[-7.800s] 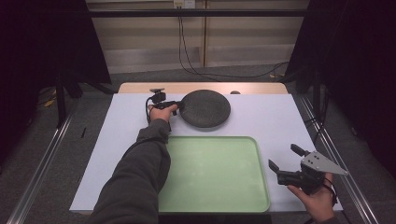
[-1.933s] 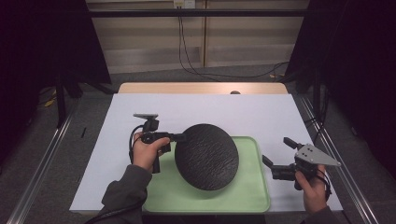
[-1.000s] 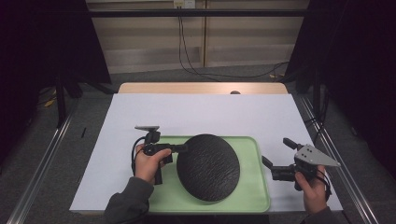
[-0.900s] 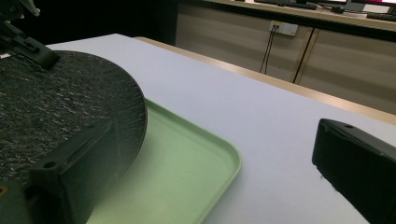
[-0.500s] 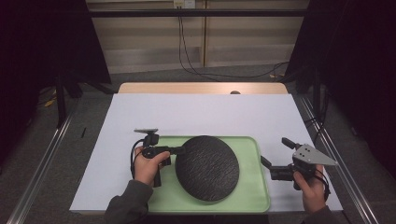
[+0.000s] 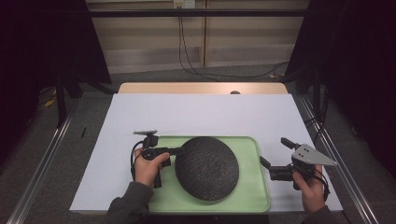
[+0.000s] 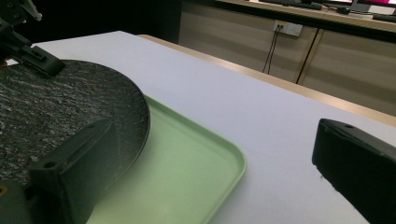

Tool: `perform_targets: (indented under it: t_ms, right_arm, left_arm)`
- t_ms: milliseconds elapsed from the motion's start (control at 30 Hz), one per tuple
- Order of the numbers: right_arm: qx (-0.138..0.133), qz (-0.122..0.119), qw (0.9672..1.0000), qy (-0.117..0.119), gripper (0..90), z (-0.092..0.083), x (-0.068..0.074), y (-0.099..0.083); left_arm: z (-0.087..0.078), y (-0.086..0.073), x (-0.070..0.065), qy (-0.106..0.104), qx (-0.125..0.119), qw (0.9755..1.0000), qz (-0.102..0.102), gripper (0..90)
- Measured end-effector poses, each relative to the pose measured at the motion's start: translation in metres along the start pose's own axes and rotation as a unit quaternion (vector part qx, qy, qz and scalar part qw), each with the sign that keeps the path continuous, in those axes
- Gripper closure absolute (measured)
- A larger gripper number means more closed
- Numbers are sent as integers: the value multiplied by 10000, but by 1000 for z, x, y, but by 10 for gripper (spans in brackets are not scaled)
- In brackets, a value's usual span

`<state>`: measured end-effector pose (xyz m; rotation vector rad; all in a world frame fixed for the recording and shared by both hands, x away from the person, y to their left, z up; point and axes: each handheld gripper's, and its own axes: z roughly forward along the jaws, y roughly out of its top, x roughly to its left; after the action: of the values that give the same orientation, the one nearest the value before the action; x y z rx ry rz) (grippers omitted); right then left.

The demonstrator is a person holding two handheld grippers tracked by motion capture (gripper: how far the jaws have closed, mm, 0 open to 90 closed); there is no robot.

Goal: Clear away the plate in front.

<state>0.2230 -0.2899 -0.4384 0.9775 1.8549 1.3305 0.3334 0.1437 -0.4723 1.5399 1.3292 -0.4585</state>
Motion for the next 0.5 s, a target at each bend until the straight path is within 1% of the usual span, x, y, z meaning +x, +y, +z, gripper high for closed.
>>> perform_targets:
  t_ms: [133,167,200,300,433,500]
  right_arm:
    - [-12,-23,10000,19,6,0,1,0]
    - [-20,-22,10000,11,6,0,1,1]
    - [-15,-20,10000,21,6,0,2,1]
    - [-9,-39,10000,3,6,0,2,1]
    - [2,-48,10000,34,6,0,3,1]
    - [2,-75,10000,22,6,1,4,2]
  left_arm:
    - [0,-2,0,146,-19,9998,130,856]
    - [0,-2,0,167,8,9998,127,851]
    - [0,-3,1,214,-36,9997,148,848]
    - [0,-4,2,257,-74,9995,140,846]
    - [0,-5,4,360,-42,9990,249,835]
    - [1,-6,5,399,-72,9989,244,831]
